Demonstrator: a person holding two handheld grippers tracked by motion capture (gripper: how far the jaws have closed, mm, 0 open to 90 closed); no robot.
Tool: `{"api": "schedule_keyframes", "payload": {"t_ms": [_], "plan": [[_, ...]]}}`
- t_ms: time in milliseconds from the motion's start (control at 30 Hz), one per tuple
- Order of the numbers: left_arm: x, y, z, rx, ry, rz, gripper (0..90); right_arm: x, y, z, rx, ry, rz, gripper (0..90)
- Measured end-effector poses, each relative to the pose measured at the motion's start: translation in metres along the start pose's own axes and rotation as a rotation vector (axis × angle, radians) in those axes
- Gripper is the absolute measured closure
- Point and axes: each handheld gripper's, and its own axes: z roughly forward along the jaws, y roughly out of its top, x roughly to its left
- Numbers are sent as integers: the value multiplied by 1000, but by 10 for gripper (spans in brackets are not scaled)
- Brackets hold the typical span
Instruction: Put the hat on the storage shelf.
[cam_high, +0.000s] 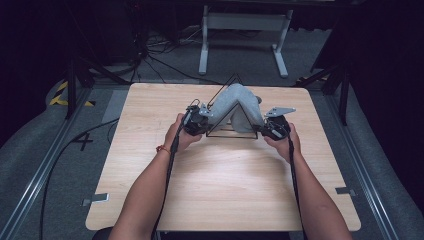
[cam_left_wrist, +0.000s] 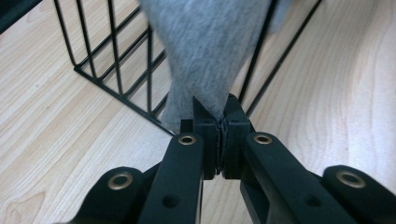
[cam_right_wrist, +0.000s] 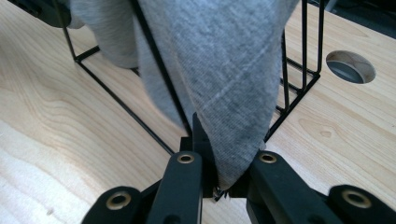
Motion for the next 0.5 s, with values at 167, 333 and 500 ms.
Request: {"api": "schedule_keyframes", "payload": {"t_ms": [167,333,500], "plan": [[6,-3,-10,-18,42,-18,880,-2,-2,-5,7,-17,-5,862],[9,-4,-16,-25,38,-34,880,-10,0,-1,35,-37,-2,863],[10,-19,9,135,84,0,881,-11,-9,14,142,-85,-32,864]]}}
